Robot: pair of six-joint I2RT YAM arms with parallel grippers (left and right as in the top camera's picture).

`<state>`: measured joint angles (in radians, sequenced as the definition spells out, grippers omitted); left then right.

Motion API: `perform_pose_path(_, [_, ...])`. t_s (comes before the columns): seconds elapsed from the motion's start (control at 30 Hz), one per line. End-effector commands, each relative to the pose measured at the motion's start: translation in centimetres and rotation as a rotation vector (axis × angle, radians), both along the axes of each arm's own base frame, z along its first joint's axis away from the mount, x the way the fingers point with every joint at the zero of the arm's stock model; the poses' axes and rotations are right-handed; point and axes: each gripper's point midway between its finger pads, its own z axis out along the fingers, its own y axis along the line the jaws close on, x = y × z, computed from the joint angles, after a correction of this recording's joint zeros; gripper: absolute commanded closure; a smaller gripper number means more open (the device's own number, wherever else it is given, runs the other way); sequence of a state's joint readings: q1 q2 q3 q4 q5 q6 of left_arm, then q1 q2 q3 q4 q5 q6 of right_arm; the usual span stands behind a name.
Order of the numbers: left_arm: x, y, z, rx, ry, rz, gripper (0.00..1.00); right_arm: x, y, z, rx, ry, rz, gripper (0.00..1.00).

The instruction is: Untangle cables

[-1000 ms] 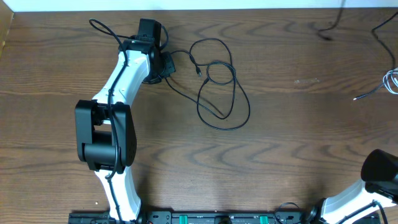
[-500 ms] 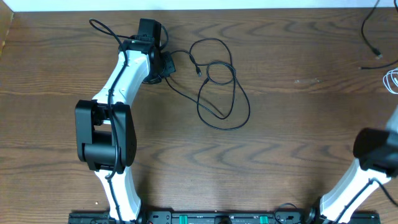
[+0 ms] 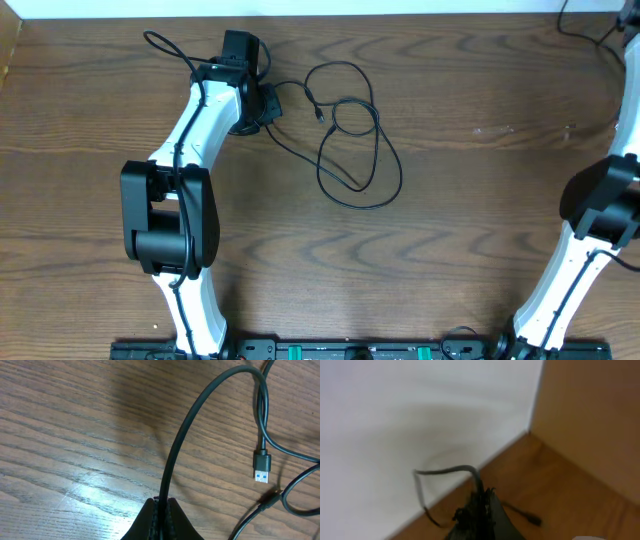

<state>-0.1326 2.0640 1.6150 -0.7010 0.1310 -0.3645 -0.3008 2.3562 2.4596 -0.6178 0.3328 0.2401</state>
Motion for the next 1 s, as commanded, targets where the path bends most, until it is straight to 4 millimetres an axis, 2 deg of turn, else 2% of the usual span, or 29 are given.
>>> perform_pose_path(0.0, [0.2, 0.2, 1.3, 0.012, -0.028, -0.007, 0.92, -0.3, -1.5, -4.6, 0.015, 0.101, -0.046, 0.81])
perform_pose_path(0.03, [0.2, 0.2, 1.3, 0.012, -0.028, -0.007, 0.92, -0.5, -1.7, -5.7, 0.034, 0.119, -0.058, 0.66])
perform_pose_path(0.07, [0.2, 0.2, 1.3, 0.012, -0.028, -0.007, 0.92, -0.7, -1.9, -6.5, 0.053, 0.127, -0.069, 0.44])
perform_pose_path(0.1, [0.2, 0.2, 1.3, 0.012, -0.028, -0.007, 0.92, -0.9, -2.1, -7.3, 0.076, 0.135, -0.083, 0.16])
perform_pose_path(0.13, [0.2, 0.2, 1.3, 0.012, -0.028, -0.007, 0.92, -1.1, -2.3, -7.5, 0.093, 0.138, -0.087, 0.01])
perform_pose_path(0.2, [0.2, 0.2, 1.3, 0.012, -0.028, -0.007, 0.92, -1.2, -2.5, -7.6, 0.122, 0.127, -0.074, 0.01])
perform_pose_path(0.33, [0.2, 0.2, 1.3, 0.012, -0.029, -0.007, 0.92, -1.5, -2.8, -5.8, 0.162, 0.086, -0.031, 0.01])
perform_pose_path(0.47, [0.2, 0.2, 1.3, 0.012, -0.028, -0.007, 0.92, -2.5, -2.1, -1.6, 0.212, 0.017, 0.049, 0.01])
perform_pose_path(0.57, [0.2, 0.2, 1.3, 0.012, -0.029, -0.007, 0.92, -3.9, -0.4, 2.2, 0.251, -0.026, 0.135, 0.01])
perform_pose_path(0.63, [0.2, 0.2, 1.3, 0.012, -0.028, -0.007, 0.92, -5.5, 1.0, 4.4, 0.274, -0.028, 0.183, 0.01])
perform_pose_path(0.73, [0.2, 0.2, 1.3, 0.012, -0.028, -0.007, 0.92, -7.8, 3.5, 6.1, 0.326, 0.003, 0.255, 0.01])
perform_pose_path(0.77, [0.2, 0.2, 1.3, 0.012, -0.028, -0.007, 0.92, -8.4, 4.3, 6.3, 0.336, 0.024, 0.284, 0.01])
perform_pose_path(0.83, [0.2, 0.2, 1.3, 0.012, -0.028, -0.007, 0.92, -10.8, 6.2, 5.1, 0.387, 0.128, 0.334, 0.01])
perform_pose_path(0.9, [0.2, 0.2, 1.3, 0.012, -0.028, -0.007, 0.92, -12.5, 7.0, 3.3, 0.430, 0.227, 0.335, 0.01])
perform_pose_path(0.97, [0.2, 0.2, 1.3, 0.012, -0.027, -0.007, 0.92, -14.7, 7.7, 0.6, 0.498, 0.359, 0.310, 0.01])
